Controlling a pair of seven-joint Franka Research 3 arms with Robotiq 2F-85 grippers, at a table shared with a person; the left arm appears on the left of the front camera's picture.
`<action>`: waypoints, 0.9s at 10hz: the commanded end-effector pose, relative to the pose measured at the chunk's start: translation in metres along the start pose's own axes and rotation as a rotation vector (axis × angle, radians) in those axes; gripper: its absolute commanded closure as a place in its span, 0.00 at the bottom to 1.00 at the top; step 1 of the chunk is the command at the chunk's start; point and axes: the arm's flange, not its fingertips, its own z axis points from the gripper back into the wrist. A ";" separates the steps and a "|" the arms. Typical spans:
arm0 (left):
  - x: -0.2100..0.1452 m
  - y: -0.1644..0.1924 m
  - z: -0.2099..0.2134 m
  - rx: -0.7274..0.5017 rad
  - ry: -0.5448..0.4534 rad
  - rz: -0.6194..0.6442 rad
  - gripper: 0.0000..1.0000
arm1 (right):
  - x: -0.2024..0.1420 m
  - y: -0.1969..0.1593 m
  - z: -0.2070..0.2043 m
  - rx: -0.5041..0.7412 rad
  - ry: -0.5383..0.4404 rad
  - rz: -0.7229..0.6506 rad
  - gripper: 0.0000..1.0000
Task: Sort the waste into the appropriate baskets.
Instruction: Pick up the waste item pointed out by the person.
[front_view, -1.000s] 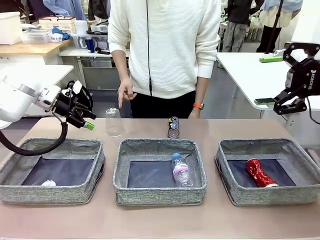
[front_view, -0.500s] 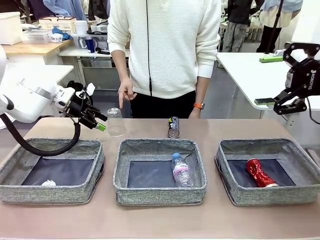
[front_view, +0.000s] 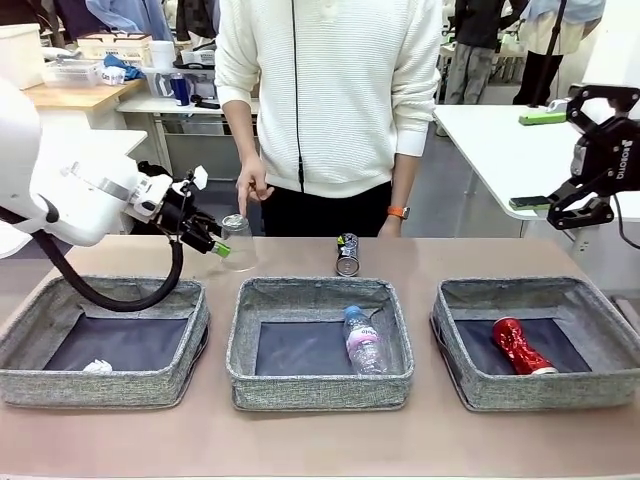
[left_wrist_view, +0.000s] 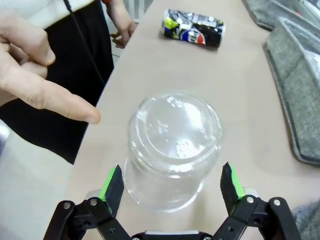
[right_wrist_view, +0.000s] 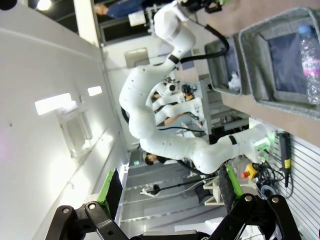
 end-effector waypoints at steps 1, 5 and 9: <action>0.002 0.006 -0.008 0.040 -0.061 0.020 0.00 | 0.000 0.003 0.000 0.022 0.001 0.007 0.00; 0.006 0.004 -0.022 -0.027 -0.087 0.007 0.00 | 0.000 0.003 0.000 0.022 0.001 0.007 0.00; 0.002 0.000 -0.024 -0.034 -0.102 -0.005 0.00 | 0.000 0.003 0.000 0.022 0.001 0.007 0.00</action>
